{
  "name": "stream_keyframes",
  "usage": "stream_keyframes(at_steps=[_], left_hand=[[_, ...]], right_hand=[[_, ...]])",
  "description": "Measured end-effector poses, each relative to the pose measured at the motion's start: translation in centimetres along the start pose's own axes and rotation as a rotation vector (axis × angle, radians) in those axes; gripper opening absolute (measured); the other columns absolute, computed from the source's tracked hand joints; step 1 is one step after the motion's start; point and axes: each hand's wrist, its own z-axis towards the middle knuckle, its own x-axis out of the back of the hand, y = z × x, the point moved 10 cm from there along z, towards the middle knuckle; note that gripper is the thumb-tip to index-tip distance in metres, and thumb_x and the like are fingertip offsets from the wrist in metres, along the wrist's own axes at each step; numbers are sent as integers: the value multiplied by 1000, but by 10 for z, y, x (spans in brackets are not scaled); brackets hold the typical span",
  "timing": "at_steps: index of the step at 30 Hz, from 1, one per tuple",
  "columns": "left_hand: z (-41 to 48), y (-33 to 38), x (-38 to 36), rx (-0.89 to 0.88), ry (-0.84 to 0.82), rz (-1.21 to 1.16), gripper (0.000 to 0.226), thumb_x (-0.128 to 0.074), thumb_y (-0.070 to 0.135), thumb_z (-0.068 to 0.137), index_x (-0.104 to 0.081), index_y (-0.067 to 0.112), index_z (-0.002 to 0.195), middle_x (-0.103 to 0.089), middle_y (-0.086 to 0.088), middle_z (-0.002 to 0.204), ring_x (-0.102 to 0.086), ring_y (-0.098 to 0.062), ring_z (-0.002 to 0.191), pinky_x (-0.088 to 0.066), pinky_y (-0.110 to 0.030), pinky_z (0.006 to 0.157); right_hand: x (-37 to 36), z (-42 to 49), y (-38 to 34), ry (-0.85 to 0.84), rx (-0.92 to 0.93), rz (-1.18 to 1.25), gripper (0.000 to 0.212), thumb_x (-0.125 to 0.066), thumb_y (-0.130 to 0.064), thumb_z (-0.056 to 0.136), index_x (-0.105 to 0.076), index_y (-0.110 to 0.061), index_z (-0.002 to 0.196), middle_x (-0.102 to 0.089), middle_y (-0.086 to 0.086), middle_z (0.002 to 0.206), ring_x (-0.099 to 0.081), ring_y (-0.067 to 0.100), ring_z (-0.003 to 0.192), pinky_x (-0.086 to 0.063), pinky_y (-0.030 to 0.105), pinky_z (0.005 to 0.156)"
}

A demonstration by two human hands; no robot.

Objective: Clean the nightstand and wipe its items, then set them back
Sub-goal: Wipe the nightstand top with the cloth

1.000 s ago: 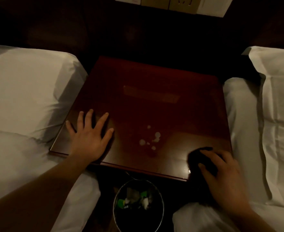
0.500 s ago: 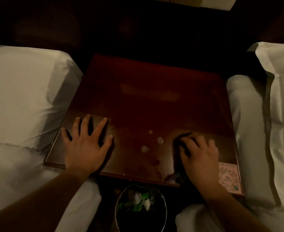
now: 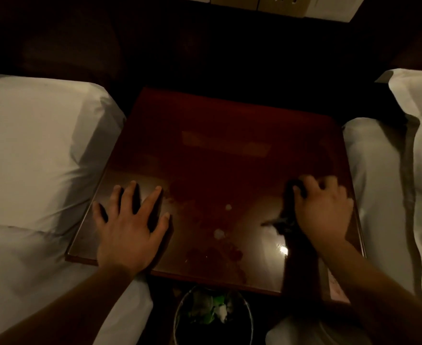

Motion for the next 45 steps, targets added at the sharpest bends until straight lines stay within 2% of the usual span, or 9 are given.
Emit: stream_keyframes(at_steps=[8, 14, 17, 21, 26, 31, 35, 41, 45], left_hand=[[1, -1, 3, 23, -29, -20, 61, -25, 70, 89, -35, 49, 145, -30, -5, 161, -15, -29, 151, -8, -63, 118], [1, -2, 1, 24, -36, -16, 60, -26, 69, 89, -38, 48, 144, -32, -5, 159, -16, -28, 151, -10, -64, 117], [1, -2, 1, 22, -43, -2, 60, -27, 69, 89, -37, 48, 144, -33, -5, 159, -18, -29, 151, -10, -64, 117], [1, -1, 1, 17, -46, 11, 60, -31, 66, 89, -42, 45, 144, -36, -8, 157, -20, -32, 150, -11, -64, 116], [-1, 0, -1, -10, -53, 33, 60, -32, 63, 89, -44, 42, 144, -38, -11, 156, -23, -35, 148, -13, -64, 114], [1, -2, -4, -17, -70, 55, 62, -34, 63, 88, -43, 41, 146, -38, -12, 155, -24, -37, 147, -13, -67, 112], [1, 1, -4, -34, -58, 26, 64, -36, 63, 88, -43, 35, 146, -38, -12, 155, -25, -37, 147, -11, -68, 114], [-3, -10, 8, 39, 67, -184, 87, -48, 58, 75, -32, 13, 148, -34, -11, 155, -29, -28, 147, -11, -61, 119], [-6, -14, 15, 61, 101, -228, 87, -48, 55, 76, -30, 12, 149, -34, -14, 156, -32, -27, 144, -18, -60, 118]], right_hand=[[-11, -57, -52, -111, 464, -19, 60, -35, -70, 89, -42, -37, 138, -43, -1, 135, -45, 25, 105, -39, 38, 79], [-8, 62, -22, 62, 89, 9, 46, -48, -45, 93, -65, -4, 103, -55, 21, 104, -49, 40, 97, -43, 47, 77], [-14, 67, -60, -32, -8, 112, 61, -37, -59, 93, -62, -8, 114, -51, 21, 115, -46, 41, 105, -42, 47, 85], [-34, -1, -150, -292, 393, 199, 90, -16, -91, 76, -25, -39, 149, -25, 7, 155, -28, 37, 131, -32, 51, 103], [-41, 20, -174, -251, 651, -78, 69, -13, -66, 93, -23, -32, 152, -23, 6, 161, -28, 38, 139, -30, 48, 110], [-44, 97, -56, -279, 75, -52, 65, -28, -58, 98, -19, -26, 153, -19, 11, 161, -21, 42, 142, -30, 53, 111], [-50, 99, -99, -351, -154, -41, 80, -24, -67, 93, -14, -18, 155, -11, 19, 161, -13, 45, 145, -23, 54, 114], [-54, 5, -352, -381, 702, -26, 86, -28, -70, 90, -12, -15, 155, -15, 13, 162, -12, 38, 148, -19, 50, 118], [-41, -50, -343, -356, 1017, 89, 64, -40, -51, 96, -28, -20, 151, -31, 6, 158, -25, 31, 146, -20, 46, 119]])
